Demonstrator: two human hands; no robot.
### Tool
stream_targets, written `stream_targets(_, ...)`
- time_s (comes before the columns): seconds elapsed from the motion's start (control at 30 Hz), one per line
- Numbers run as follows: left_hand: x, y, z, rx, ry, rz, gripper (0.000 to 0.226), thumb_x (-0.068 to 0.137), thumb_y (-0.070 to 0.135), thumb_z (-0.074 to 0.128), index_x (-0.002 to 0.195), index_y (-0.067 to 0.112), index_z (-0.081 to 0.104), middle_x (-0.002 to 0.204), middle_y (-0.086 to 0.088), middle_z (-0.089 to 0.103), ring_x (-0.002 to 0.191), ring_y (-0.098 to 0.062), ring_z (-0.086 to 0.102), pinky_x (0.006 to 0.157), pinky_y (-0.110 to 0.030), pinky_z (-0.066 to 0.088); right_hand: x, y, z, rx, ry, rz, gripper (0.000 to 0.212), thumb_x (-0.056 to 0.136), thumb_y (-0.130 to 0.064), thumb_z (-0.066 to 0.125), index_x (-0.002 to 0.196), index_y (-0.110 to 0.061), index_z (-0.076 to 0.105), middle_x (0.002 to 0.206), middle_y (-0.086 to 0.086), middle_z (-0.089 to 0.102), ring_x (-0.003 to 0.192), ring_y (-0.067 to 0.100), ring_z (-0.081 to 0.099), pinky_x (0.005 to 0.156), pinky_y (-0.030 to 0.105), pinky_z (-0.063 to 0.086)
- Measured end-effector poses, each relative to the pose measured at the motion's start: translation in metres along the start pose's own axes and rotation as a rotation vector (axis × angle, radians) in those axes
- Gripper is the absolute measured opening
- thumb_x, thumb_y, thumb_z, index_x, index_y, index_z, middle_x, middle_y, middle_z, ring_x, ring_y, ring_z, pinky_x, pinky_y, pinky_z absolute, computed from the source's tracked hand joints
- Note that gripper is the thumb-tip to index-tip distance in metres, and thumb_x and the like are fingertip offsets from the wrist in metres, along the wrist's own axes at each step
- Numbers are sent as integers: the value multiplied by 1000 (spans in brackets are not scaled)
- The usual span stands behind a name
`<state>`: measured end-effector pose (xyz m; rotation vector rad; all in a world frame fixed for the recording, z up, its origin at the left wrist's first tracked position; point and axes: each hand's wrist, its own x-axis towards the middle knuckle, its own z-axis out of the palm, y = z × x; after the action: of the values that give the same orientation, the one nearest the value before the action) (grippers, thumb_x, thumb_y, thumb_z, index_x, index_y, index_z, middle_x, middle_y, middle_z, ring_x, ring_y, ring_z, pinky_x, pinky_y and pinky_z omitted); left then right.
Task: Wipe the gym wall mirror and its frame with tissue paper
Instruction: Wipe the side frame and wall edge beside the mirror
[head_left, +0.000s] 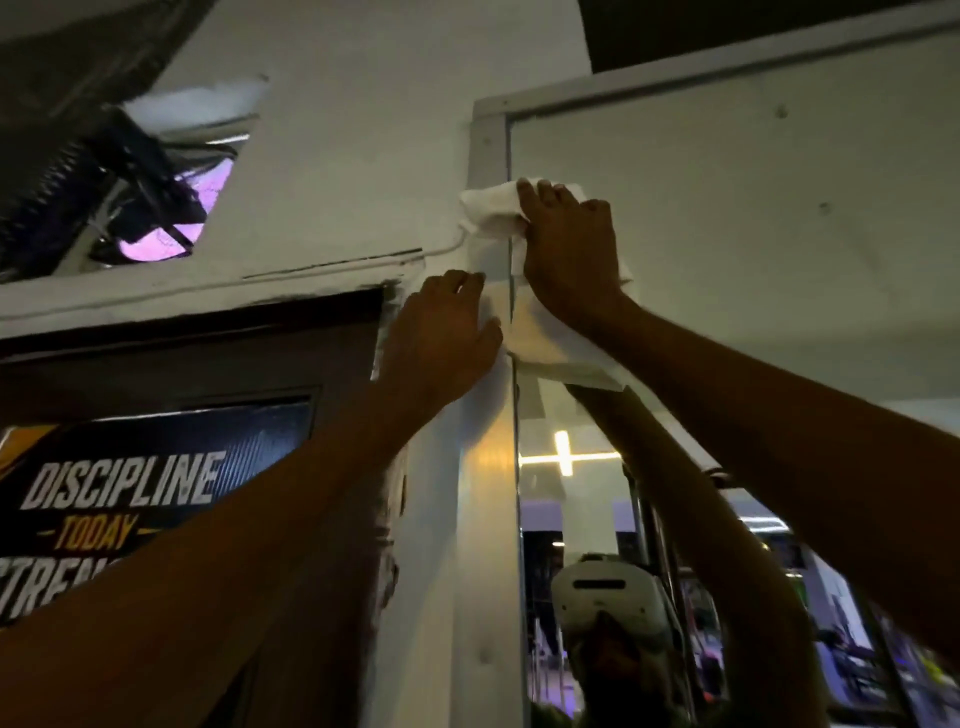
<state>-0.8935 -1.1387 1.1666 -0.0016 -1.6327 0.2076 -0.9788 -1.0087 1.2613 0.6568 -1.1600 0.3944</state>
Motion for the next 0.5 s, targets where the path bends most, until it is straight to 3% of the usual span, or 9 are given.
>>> stream_targets(0.2, 11, -31, 20, -51, -104, 127, 76, 105, 41, 53, 164, 11, 16, 172, -11, 13, 157, -28, 15, 124, -38, 13, 50, -17, 20, -142, -40, -43, 46, 108, -18, 42, 153, -11, 44, 151, 14, 55, 137, 31, 51, 113, 45, 32)
stream_targets(0.3, 14, -38, 26, -97, -79, 152, 77, 106, 42, 51, 164, 11, 11, 173, -11, 9, 158, -25, 11, 125, -36, 10, 82, -22, 27, -151, 0, 1, 39, 110, -20, 43, 148, -11, 50, 143, 12, 60, 132, 30, 56, 115, 45, 33)
stream_targets(0.4, 17, -40, 34, -132, -67, 161, 79, 106, 45, 47, 164, 9, 7, 173, -10, 7, 158, -23, 8, 124, -32, 7, 118, -25, 40, -166, 19, -10, 32, 110, -22, 45, 137, -10, 58, 132, 13, 67, 122, 30, 63, 111, 44, 43)
stream_targets(0.5, 21, -40, 52, -196, -29, 165, 87, 93, 54, 34, 164, 8, 10, 172, -12, 9, 159, -24, 7, 125, -37, 5, 142, -21, 69, -156, -136, -1, 44, 111, -30, 41, 149, -9, 48, 150, 18, 54, 138, 35, 51, 116, 48, 35)
